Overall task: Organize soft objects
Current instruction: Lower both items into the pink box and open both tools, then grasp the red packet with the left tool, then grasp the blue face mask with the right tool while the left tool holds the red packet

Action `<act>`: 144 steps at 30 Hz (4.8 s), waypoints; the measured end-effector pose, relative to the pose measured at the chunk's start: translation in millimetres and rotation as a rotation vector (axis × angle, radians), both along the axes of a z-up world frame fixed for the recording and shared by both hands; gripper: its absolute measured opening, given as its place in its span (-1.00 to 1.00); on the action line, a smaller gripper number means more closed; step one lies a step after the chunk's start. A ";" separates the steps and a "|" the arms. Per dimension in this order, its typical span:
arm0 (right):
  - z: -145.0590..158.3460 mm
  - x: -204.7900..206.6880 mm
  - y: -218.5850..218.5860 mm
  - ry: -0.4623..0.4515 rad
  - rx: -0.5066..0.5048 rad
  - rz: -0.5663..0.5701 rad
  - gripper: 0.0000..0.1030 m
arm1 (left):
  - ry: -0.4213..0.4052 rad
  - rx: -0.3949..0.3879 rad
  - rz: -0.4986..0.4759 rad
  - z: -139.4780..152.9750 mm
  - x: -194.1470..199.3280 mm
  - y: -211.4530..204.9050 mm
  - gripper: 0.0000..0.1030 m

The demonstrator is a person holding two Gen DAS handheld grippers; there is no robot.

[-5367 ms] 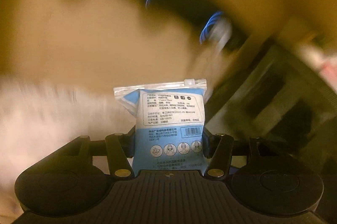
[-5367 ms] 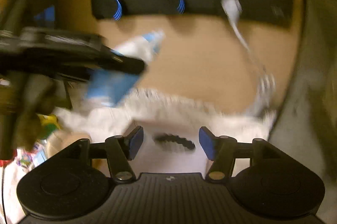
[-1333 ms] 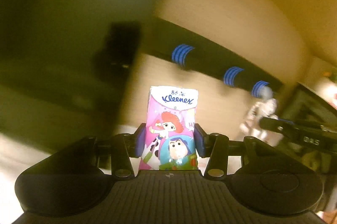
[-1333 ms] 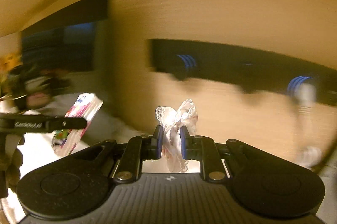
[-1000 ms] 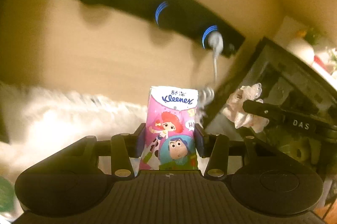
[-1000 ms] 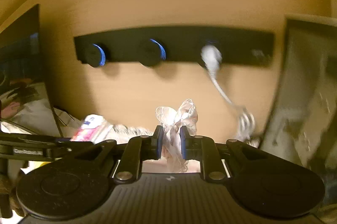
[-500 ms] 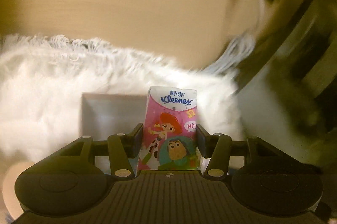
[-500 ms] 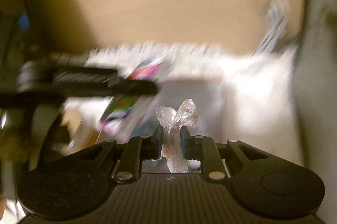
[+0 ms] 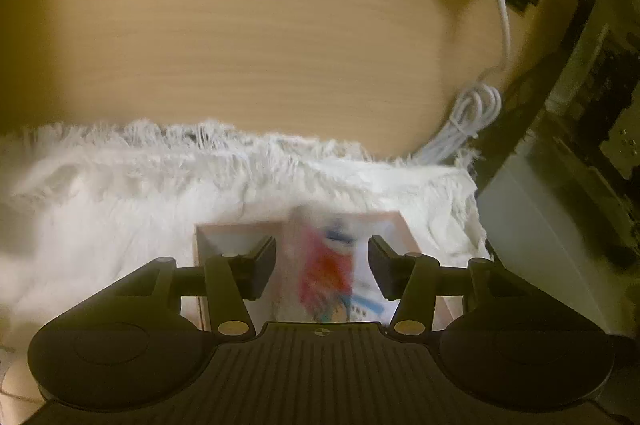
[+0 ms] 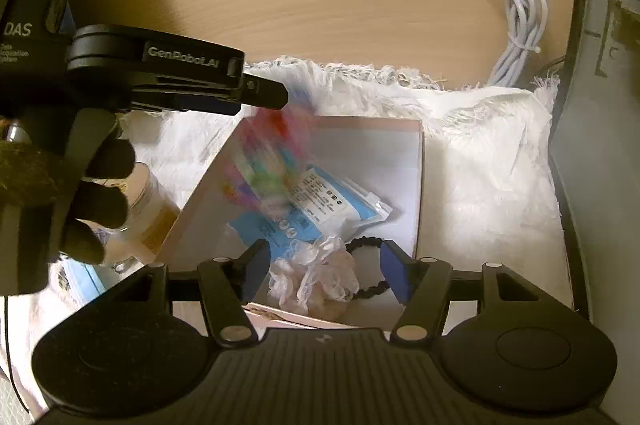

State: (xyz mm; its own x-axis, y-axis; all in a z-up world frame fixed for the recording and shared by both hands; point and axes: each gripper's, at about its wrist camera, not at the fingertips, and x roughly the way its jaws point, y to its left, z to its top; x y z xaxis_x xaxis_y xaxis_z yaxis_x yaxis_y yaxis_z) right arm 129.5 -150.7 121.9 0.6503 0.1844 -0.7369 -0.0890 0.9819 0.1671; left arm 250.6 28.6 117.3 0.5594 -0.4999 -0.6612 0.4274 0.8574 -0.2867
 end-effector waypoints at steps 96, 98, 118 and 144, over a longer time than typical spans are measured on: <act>-97.1 -76.1 215.3 0.018 -0.169 0.462 1.00 | 0.089 0.304 0.483 -91.9 -200.9 349.9 0.39; -96.4 -75.2 215.3 0.023 -0.169 0.461 1.00 | 0.073 0.306 0.553 -91.5 -204.2 353.8 0.36; -65.7 -21.6 254.9 -0.066 -0.180 0.560 0.82 | 0.085 0.186 0.546 -93.6 -211.9 367.7 0.31; 48.8 -35.9 254.9 -0.217 -0.091 0.549 -0.79 | -0.146 0.034 0.505 14.7 -195.3 333.8 0.05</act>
State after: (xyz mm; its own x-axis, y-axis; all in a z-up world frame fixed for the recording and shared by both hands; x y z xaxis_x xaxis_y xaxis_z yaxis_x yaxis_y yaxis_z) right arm 93.7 104.1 170.8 0.6152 0.4785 -0.6266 -0.6106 0.7919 0.0052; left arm 55.3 362.4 132.0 0.8126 -0.1235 -0.5696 -0.0086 0.9747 -0.2236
